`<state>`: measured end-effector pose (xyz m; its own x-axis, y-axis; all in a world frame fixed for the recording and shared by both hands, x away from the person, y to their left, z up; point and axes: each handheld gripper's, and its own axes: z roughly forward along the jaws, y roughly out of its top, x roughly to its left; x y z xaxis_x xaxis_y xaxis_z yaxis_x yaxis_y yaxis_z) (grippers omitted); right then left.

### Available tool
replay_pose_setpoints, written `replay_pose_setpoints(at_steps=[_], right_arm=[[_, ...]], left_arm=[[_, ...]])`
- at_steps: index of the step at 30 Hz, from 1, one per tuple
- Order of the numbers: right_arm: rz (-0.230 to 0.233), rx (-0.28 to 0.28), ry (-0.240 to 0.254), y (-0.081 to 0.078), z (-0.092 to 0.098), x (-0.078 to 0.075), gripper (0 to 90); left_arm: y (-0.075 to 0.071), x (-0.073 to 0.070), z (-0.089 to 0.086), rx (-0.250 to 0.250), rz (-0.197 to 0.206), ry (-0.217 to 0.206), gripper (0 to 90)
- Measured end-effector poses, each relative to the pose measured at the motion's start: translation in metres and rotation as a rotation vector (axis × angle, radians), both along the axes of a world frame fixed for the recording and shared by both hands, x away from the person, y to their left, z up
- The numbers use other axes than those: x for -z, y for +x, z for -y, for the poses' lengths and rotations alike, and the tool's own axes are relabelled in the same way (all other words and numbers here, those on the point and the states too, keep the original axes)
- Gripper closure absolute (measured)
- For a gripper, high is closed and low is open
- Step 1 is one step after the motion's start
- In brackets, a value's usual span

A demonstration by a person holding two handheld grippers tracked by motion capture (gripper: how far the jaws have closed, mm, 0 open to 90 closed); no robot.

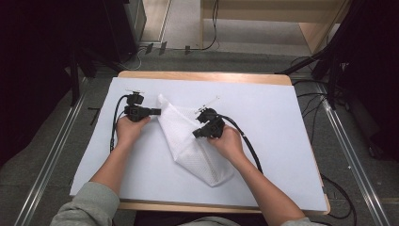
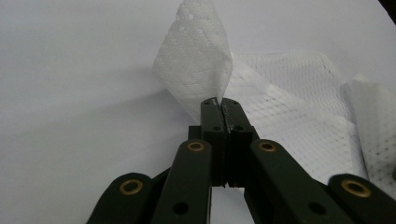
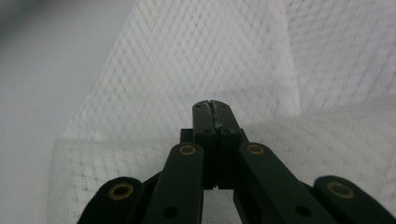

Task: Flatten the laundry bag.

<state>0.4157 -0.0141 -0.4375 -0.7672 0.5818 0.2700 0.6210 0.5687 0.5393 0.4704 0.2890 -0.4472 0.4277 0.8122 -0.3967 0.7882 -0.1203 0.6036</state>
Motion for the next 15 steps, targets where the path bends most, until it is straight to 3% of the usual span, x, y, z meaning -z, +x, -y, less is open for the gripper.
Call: replay_pose_setpoints(at_steps=[3, 8, 14, 15], right_arm=[[0.000, 0.003, 0.002, -0.006, 0.007, 0.001, 90.0], [-0.010, 0.002, -0.008, -0.030, 0.029, 0.006, 90.0], [-0.012, 0.015, 0.008, -0.044, 0.046, 0.011, 90.0], [-0.011, 0.022, 0.013, -0.044, 0.047, 0.011, 90.0]], left_arm=[[0.000, 0.000, -0.001, -0.012, 0.005, 0.007, 90.0], [0.002, 0.002, -0.012, -0.050, 0.000, 0.004, 90.0], [0.009, 0.003, -0.016, -0.055, -0.001, 0.026, 89.8], [0.011, 0.003, -0.018, -0.058, -0.005, 0.012, 89.6]])
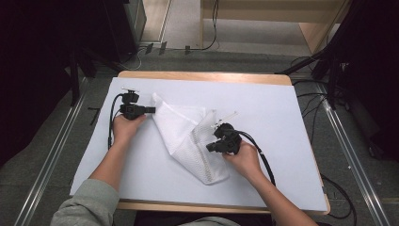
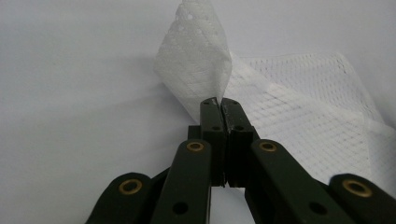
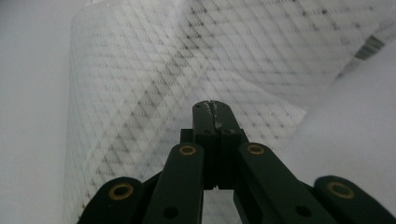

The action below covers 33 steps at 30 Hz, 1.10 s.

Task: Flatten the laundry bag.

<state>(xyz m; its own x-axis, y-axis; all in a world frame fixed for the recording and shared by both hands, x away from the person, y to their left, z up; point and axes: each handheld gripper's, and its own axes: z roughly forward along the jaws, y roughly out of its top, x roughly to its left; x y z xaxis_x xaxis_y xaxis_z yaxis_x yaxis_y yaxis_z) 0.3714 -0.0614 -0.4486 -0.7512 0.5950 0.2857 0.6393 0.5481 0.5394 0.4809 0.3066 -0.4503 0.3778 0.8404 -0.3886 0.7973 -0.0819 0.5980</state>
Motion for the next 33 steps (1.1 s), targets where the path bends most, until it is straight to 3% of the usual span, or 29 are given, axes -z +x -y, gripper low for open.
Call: replay_pose_setpoints(at_steps=[2, 5, 8, 10, 12, 13, 18, 20, 21, 28, 33], right_arm=[[-0.003, 0.002, 0.004, -0.001, 0.002, 0.001, 90.0], [0.004, 0.013, 0.017, -0.005, 0.009, -0.002, 90.0], [0.021, 0.017, 0.024, -0.007, 0.015, -0.007, 90.0], [0.049, 0.032, 0.035, -0.011, 0.025, -0.014, 90.0], [0.048, 0.040, 0.044, -0.012, 0.028, -0.017, 90.0], [0.061, 0.052, 0.056, -0.014, 0.035, -0.020, 90.0], [0.086, 0.071, 0.064, -0.017, 0.047, -0.024, 87.5], [0.094, 0.086, 0.065, -0.017, 0.053, -0.024, 84.2], [0.105, 0.103, 0.070, -0.017, 0.059, -0.023, 78.1], [0.142, 0.125, 0.070, -0.012, 0.065, -0.019, 70.0], [0.159, 0.144, 0.078, -0.009, 0.070, -0.017, 64.6]], left_arm=[[0.000, 0.000, -0.001, 0.001, -0.003, -0.005, 88.9], [-0.002, -0.003, -0.001, 0.008, -0.001, 0.001, 79.0], [-0.008, -0.016, -0.003, 0.013, 0.034, -0.016, 67.3], [-0.015, -0.027, -0.002, 0.029, 0.065, 0.003, 65.1], [-0.021, -0.034, 0.002, 0.058, 0.072, -0.010, 61.4], [-0.025, -0.038, 0.007, 0.082, 0.076, -0.020, 60.1], [-0.039, -0.047, 0.037, 0.187, 0.090, 0.016, 55.2], [-0.044, -0.047, 0.048, 0.226, 0.090, 0.022, 52.0], [-0.047, -0.047, 0.058, 0.257, 0.081, 0.016, 51.0], [-0.055, -0.045, 0.081, 0.325, 0.070, 0.031, 49.3], [-0.059, -0.043, 0.094, 0.357, 0.087, 0.037, 48.2]])
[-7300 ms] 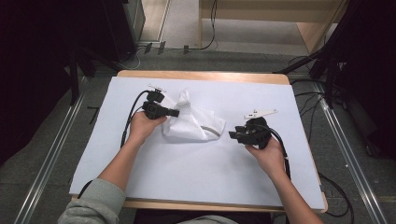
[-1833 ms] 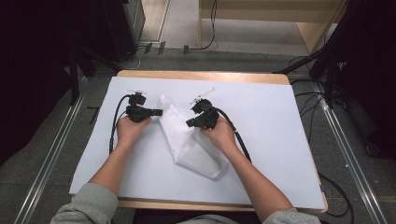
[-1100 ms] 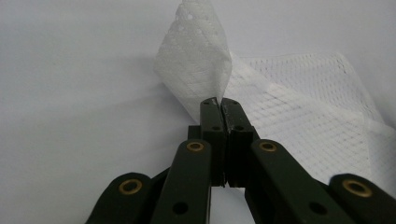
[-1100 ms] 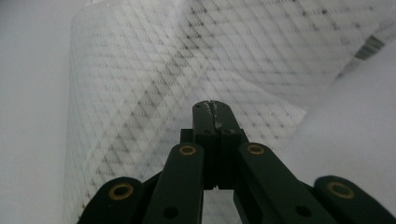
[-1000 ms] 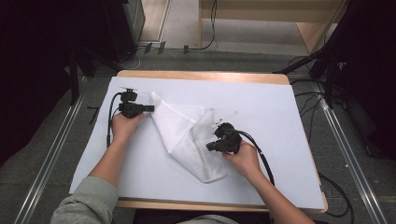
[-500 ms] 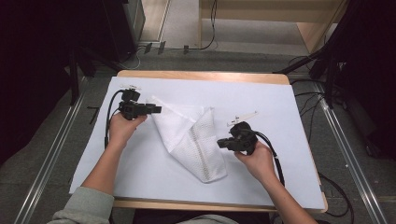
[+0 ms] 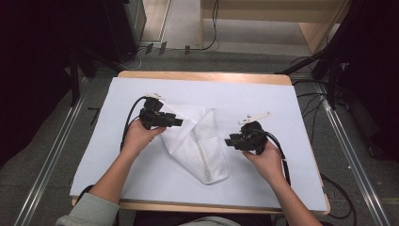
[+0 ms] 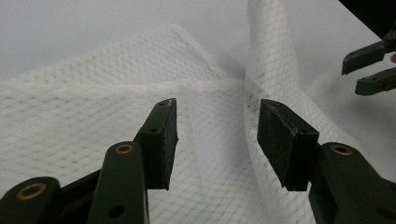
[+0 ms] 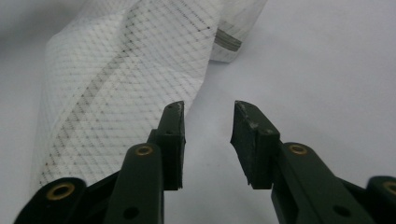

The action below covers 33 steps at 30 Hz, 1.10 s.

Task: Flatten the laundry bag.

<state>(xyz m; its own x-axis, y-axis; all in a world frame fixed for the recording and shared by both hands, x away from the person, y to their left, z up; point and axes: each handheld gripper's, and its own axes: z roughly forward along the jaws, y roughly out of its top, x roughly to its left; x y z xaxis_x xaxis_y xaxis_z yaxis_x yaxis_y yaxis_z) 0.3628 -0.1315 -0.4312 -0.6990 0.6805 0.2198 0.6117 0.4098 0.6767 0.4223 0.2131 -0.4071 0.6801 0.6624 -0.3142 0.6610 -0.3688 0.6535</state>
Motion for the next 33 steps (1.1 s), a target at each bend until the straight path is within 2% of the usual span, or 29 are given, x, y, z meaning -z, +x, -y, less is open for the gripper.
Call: replay_pose_setpoints(at_steps=[6, 10, 13, 16, 18, 21, 22, 24, 27, 31, 33], right_arm=[[-0.001, 0.019, -0.001, 0.005, 0.004, 0.004, 62.1], [-0.008, 0.038, -0.001, 0.006, 0.008, 0.006, 62.0], [-0.003, 0.056, -0.005, 0.005, 0.014, 0.006, 61.9], [-0.004, 0.073, 0.000, 0.006, 0.018, 0.006, 62.0], [-0.007, 0.079, -0.005, 0.006, 0.020, 0.006, 61.9], [-0.009, 0.094, -0.002, 0.006, 0.024, 0.006, 62.0], [-0.003, 0.093, 0.000, 0.006, 0.025, 0.006, 62.1], [-0.002, 0.106, 0.004, 0.007, 0.028, 0.006, 62.5], [0.007, 0.109, 0.005, 0.007, 0.031, 0.005, 62.7], [0.006, 0.124, 0.012, 0.009, 0.036, 0.005, 63.3], [0.001, 0.139, 0.015, 0.009, 0.038, 0.004, 63.6]], left_arm=[[-0.001, 0.006, 0.017, 0.040, -0.014, 0.017, 47.8], [-0.003, 0.011, 0.033, 0.084, -0.020, 0.022, 46.7], [-0.003, 0.016, 0.045, 0.115, -0.025, 0.054, 45.9], [-0.003, 0.022, 0.054, 0.136, -0.039, 0.049, 46.0], [-0.003, 0.025, 0.060, 0.146, -0.037, 0.071, 46.3], [-0.001, 0.031, 0.064, 0.153, -0.048, 0.090, 53.7], [0.000, 0.032, 0.065, 0.151, -0.050, 0.095, 61.9], [-0.001, 0.028, 0.067, 0.154, -0.054, 0.078, 74.3], [-0.010, 0.015, 0.070, 0.184, -0.014, 0.065, 76.4], [-0.027, -0.001, 0.069, 0.224, 0.016, 0.035, 75.9], [-0.036, -0.005, 0.068, 0.250, 0.006, 0.022, 73.5]])
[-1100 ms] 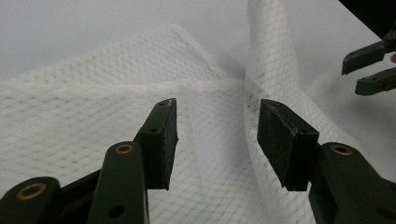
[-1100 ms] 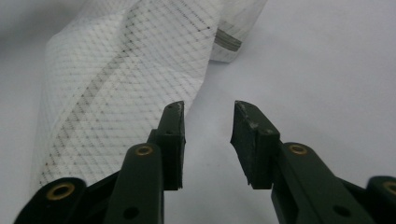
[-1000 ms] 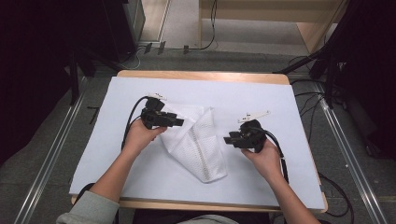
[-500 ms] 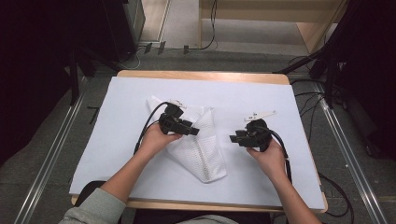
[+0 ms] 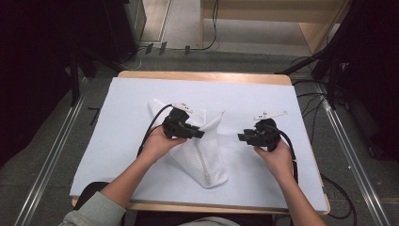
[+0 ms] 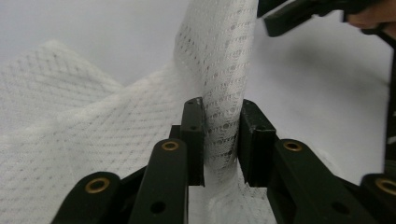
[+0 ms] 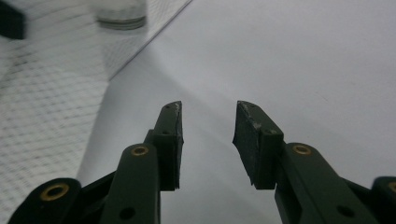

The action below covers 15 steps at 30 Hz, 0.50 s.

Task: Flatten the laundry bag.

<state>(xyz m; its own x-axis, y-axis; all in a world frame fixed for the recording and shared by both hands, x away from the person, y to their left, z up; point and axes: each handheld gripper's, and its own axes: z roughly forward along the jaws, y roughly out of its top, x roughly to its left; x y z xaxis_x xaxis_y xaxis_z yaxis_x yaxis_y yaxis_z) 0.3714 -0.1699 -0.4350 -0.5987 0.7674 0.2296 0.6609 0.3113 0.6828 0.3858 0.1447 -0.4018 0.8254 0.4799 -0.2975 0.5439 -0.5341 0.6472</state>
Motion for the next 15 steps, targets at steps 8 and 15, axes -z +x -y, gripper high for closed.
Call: replay_pose_setpoints(at_steps=[8, 15], right_arm=[[0.008, 0.015, 0.039, 0.006, 0.000, -0.001, 70.6], [0.008, 0.009, 0.090, 0.023, -0.014, 0.000, 71.4]], left_arm=[[-0.029, 0.008, 0.010, 0.100, -0.056, 0.022, 53.5], [-0.024, 0.004, -0.001, 0.052, -0.044, 0.007, 52.8]])
